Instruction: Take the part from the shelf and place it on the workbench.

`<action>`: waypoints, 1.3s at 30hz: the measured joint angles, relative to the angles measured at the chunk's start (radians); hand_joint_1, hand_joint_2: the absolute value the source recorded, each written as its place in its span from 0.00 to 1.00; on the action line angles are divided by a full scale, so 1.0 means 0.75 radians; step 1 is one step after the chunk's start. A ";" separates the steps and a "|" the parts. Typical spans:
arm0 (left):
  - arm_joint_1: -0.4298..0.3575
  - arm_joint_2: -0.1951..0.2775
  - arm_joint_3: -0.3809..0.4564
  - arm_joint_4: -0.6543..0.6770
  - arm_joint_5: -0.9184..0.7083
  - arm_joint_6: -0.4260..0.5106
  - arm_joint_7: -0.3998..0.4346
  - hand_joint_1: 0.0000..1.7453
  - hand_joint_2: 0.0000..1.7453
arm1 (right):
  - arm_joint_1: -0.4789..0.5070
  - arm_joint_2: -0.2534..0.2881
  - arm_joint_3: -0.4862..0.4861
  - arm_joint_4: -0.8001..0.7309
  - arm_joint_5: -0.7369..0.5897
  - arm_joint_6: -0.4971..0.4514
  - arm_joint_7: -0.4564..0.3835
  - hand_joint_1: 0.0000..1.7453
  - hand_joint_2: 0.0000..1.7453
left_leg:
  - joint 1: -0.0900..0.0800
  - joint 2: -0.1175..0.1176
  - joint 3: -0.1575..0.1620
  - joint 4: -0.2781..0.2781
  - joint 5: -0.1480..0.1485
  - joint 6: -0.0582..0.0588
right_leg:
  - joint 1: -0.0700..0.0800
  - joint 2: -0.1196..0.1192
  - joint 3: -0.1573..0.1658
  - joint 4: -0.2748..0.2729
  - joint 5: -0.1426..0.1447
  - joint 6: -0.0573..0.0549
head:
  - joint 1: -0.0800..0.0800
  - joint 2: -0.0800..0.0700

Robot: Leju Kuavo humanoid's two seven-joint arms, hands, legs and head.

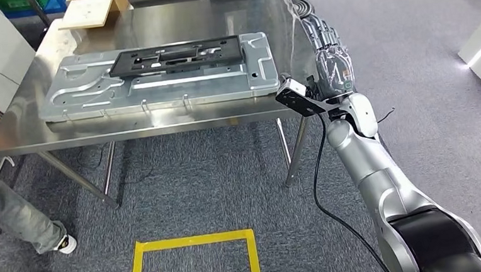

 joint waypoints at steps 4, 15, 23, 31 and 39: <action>-0.007 0.002 0.000 0.000 -0.003 0.003 0.001 0.00 0.00 | -0.001 -0.001 -0.003 -0.004 -0.003 -0.002 -0.001 0.00 0.00 | -0.013 -0.002 0.272 -0.341 0.009 0.042 | 0.007 -0.002 -0.051 -0.002 0.061 0.017 | 0.000 0.000; -0.008 -0.001 0.000 0.000 -0.012 0.014 0.008 0.00 0.00 | 0.014 -0.007 -0.017 -0.004 -0.008 -0.002 -0.002 0.00 0.00 | -0.009 0.012 0.140 -0.446 0.171 0.089 | -0.013 0.005 -0.121 0.407 -0.170 0.083 | 0.001 0.000; -0.006 -0.002 0.000 0.000 -0.012 0.016 0.008 0.00 0.00 | 0.014 -0.006 -0.019 -0.011 -0.009 -0.003 -0.006 0.00 0.00 | -0.002 0.009 0.006 -0.384 0.259 0.028 | -0.014 0.006 0.196 -0.014 -0.165 0.059 | 0.000 0.000; 0.003 -0.002 0.000 0.000 -0.013 0.016 0.008 0.00 0.00 | 0.036 -0.005 -0.025 -0.008 -0.016 -0.003 -0.006 0.00 0.00 | 0.006 0.004 -0.022 -0.039 0.030 0.000 | -0.014 0.000 0.071 -0.015 -0.054 0.027 | -0.001 0.000; 0.001 -0.003 0.000 0.000 -0.013 0.017 0.007 0.00 0.00 | 0.049 -0.012 -0.044 -0.012 -0.028 -0.006 -0.014 0.00 0.00 | 0.000 -0.008 0.201 -0.395 0.078 0.050 | -0.010 0.004 0.017 0.002 -0.017 0.083 | 0.000 0.000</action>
